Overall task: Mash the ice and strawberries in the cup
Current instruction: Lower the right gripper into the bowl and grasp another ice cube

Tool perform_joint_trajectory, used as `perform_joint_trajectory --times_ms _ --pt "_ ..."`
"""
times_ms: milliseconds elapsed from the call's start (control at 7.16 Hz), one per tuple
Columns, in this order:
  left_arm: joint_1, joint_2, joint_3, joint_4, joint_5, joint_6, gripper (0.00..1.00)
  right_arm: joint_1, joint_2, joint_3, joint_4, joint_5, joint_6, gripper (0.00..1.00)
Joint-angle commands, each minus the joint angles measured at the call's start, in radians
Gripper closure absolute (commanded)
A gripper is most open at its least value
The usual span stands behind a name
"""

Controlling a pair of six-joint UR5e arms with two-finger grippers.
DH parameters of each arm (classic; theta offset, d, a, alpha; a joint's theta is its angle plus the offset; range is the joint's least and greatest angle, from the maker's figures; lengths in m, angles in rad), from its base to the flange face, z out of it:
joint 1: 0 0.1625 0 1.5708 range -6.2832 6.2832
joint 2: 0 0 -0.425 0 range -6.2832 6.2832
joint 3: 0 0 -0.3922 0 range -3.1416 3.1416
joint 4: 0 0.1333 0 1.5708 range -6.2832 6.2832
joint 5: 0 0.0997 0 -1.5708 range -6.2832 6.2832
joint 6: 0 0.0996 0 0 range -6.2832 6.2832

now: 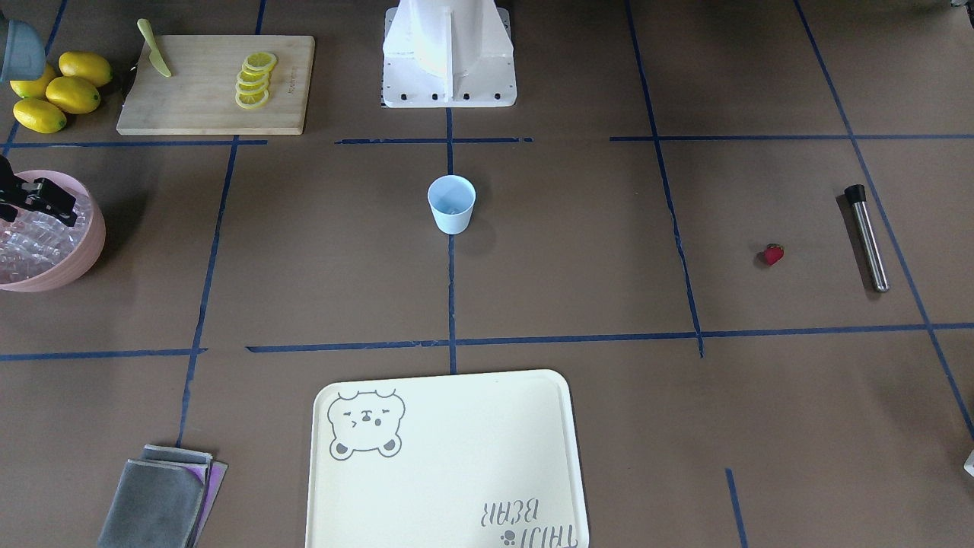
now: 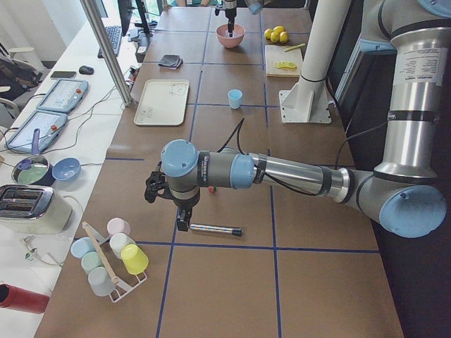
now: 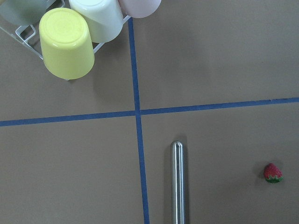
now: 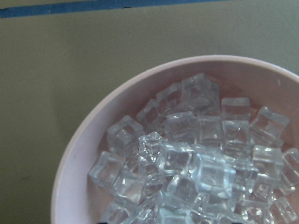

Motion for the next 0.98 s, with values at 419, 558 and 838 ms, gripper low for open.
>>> perform_joint_trajectory --times_ms 419,558,838 --pt "0.0 -0.001 -0.008 0.002 0.002 -0.002 0.0 -0.011 -0.007 0.002 0.003 -0.004 -0.001 0.22" --pt "0.0 -0.001 -0.009 0.002 0.0 -0.002 0.0 -0.009 -0.009 0.002 0.001 -0.006 0.001 0.25" --pt "0.0 0.0 -0.03 0.006 0.002 -0.018 0.0 -0.005 -0.009 0.0 0.001 -0.012 0.01 0.27"
